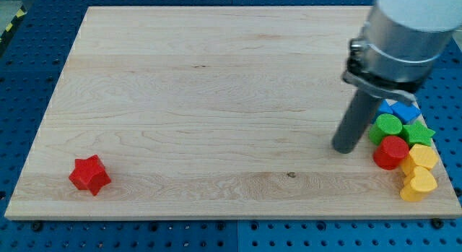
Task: Place the red star towards the bottom center of the board
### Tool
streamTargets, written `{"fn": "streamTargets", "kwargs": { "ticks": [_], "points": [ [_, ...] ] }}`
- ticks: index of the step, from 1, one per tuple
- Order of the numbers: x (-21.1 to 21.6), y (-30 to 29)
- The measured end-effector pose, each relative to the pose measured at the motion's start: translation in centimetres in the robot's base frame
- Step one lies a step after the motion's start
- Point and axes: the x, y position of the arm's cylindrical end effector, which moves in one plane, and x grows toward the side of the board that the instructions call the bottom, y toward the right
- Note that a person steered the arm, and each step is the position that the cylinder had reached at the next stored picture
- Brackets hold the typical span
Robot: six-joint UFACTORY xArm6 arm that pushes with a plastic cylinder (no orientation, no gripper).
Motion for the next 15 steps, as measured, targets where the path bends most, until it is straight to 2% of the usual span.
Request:
{"fn": "streamTargets", "kwargs": {
  "ticks": [4, 7, 9, 11, 15],
  "points": [
    [0.2, -26.6],
    [0.4, -41.4],
    [6.8, -42.1],
    [7.2, -36.4],
    [6.4, -36.4]
  ]
}}
